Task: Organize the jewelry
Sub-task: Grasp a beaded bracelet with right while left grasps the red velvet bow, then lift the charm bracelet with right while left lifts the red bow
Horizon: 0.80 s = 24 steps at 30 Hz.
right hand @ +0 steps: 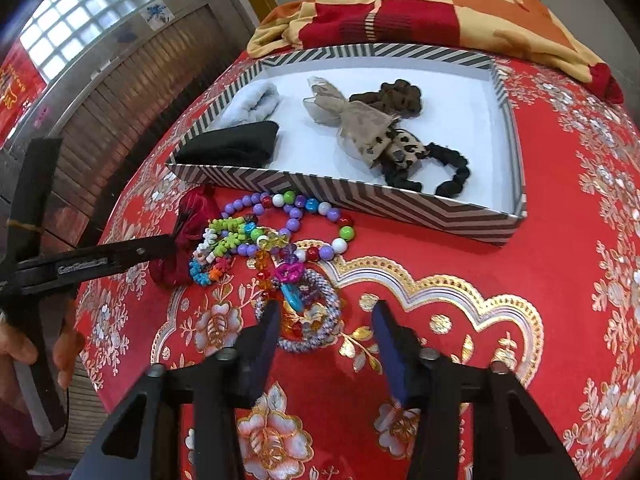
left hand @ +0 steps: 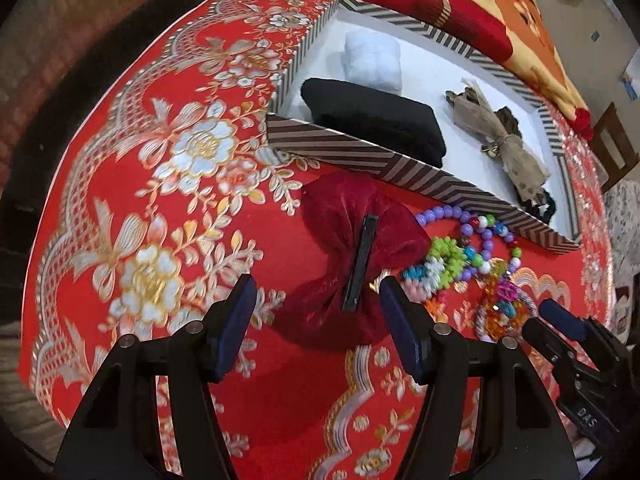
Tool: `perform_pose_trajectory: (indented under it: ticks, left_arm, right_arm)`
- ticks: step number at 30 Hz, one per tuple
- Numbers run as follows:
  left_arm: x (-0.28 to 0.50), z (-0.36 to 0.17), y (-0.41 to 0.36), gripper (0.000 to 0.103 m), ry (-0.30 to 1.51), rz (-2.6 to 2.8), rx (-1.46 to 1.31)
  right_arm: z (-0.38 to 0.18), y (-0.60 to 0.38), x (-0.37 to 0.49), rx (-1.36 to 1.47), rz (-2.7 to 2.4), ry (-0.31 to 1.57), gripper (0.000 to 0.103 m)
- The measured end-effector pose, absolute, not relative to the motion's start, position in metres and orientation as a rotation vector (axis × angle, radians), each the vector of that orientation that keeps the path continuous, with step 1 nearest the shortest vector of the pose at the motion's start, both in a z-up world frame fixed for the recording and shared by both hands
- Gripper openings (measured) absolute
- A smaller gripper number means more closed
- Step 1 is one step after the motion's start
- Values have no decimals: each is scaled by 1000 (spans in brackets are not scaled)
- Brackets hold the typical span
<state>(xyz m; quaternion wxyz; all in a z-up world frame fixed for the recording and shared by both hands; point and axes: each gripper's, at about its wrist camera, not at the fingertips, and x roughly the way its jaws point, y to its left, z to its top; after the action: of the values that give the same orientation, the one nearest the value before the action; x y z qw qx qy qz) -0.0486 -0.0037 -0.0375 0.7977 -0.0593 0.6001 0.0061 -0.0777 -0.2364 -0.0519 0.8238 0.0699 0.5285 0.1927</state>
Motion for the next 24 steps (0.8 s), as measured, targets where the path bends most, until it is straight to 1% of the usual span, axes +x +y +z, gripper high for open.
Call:
perform_pose_trajectory:
  ticks: [2, 3, 4, 5, 6, 8, 9, 13, 20, 24]
  left_arm:
    - [-43, -42, -5, 64, 1295, 16, -118]
    - [-41, -43, -4, 63, 1297, 8, -124]
    - [-39, -45, -4, 61, 1297, 0, -132]
    - [-38, -46, -4, 56, 1295, -7, -138]
    - [-37, -47, -4, 43, 1296, -16, -144]
    - [-36, -46, -4, 27, 1287, -20, -130]
    - [-36, -46, -5, 18, 1286, -24, -126]
    - [-40, -37, -2, 15, 1264, -27, -134]
    - [-57, -12, 4, 14, 1214, -24, -151]
    - [-71, -1, 2, 14, 1194, -32, -161]
  right_arm:
    - [-53, -234, -76, 138, 412, 1126, 29]
    - [-54, -233, -75, 136, 415, 1126, 23]
    - [-55, -233, -75, 136, 418, 1128, 17]
    - [-56, -233, -74, 135, 420, 1130, 14]
    - [-56, -233, -75, 133, 419, 1129, 9]
    - [-52, -235, -77, 136, 425, 1119, 9]
    - [-48, -236, -79, 135, 432, 1111, 9]
    - [-27, -242, -91, 122, 440, 1065, 7]
    - [9, -259, -116, 153, 460, 999, 7]
    - [25, -273, -131, 247, 503, 970, 7]
